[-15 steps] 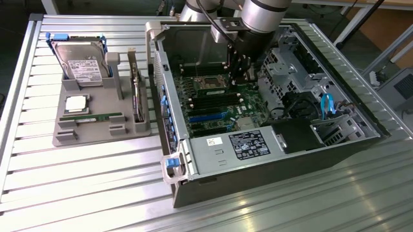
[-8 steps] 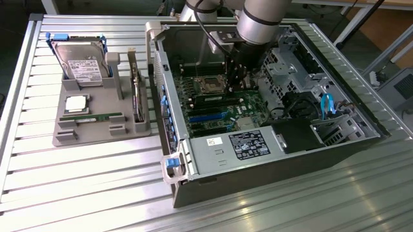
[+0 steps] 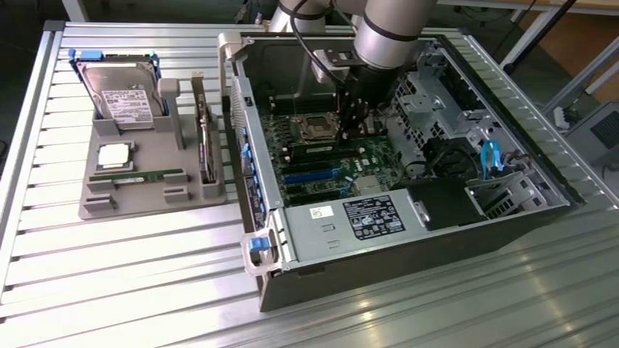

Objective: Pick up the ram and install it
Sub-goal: 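Insert the ram into the slot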

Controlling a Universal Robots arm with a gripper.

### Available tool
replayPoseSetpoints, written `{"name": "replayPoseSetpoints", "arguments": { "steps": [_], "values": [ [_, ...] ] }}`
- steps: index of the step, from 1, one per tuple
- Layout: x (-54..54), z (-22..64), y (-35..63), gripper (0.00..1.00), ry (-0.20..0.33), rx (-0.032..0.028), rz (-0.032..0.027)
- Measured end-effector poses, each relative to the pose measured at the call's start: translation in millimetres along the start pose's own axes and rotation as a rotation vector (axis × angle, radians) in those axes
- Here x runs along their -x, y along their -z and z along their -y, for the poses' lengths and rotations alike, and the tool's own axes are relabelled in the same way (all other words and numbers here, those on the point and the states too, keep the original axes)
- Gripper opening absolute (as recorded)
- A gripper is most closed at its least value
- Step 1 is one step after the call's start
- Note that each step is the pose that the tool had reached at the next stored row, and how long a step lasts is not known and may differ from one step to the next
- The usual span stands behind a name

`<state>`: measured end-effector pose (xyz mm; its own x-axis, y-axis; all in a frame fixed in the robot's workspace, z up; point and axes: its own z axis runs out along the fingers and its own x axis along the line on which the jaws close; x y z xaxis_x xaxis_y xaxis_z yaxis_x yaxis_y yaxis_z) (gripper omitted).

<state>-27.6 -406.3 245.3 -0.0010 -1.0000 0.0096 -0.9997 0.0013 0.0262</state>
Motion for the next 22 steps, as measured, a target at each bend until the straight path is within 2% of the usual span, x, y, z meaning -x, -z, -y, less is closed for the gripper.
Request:
{"name": "replayPoseSetpoints", "arguments": {
  "steps": [6,22],
  "values": [
    [0.0,0.1,-2.8,0.11,0.000,-0.0001,0.0002],
    [-1.3,0.7,-2.8,0.11,0.000,0.0000,0.0000]
  ]
}}
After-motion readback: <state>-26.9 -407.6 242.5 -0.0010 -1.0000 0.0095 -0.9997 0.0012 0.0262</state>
